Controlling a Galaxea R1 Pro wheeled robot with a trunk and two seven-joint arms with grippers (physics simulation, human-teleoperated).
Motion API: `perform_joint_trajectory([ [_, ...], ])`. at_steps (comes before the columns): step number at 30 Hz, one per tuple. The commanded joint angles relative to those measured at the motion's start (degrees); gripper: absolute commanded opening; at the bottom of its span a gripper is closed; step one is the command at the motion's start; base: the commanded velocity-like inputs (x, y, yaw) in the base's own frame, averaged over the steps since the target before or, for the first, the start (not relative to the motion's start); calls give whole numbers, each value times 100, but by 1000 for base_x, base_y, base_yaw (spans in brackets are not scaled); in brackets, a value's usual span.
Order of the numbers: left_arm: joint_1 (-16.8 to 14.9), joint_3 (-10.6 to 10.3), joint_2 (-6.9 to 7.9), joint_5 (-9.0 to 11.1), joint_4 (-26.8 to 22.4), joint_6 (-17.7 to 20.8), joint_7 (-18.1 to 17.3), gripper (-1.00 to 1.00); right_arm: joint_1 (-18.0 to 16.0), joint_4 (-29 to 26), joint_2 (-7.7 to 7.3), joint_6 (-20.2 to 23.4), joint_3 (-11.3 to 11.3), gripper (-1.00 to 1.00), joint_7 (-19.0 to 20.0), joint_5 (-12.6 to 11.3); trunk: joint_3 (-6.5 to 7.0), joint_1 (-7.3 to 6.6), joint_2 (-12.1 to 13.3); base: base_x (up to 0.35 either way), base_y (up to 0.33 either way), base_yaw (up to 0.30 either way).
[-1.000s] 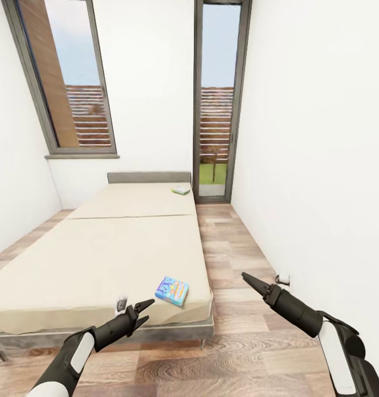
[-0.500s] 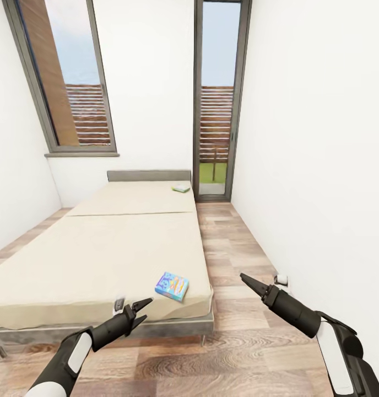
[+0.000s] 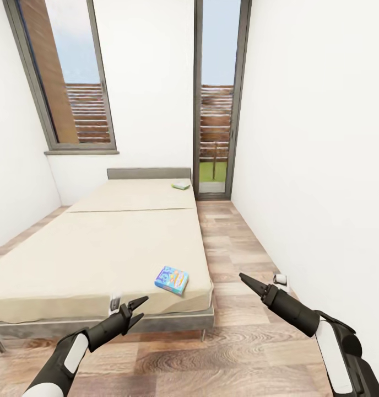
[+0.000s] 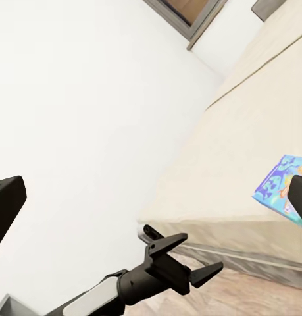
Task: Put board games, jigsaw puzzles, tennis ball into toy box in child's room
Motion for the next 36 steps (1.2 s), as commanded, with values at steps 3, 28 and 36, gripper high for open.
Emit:
perform_joint_trajectory([
  [3,-4,31,21,14,2,44,-84,100,-10,5,-1,47,-13,100,4,-11,-60,65,-124,0,0,0],
  [28,-4,86,353,-9,-1,672,-1327,100,-50,243,4,31,-13,100,-600,-69,-150,175,-325,0,-2,0],
  [36,-4,85,361,-19,-5,683,-1396,100,-50,246,-2,45,-15,100,-620,-84,-150,175,-325,0,-105,0],
])
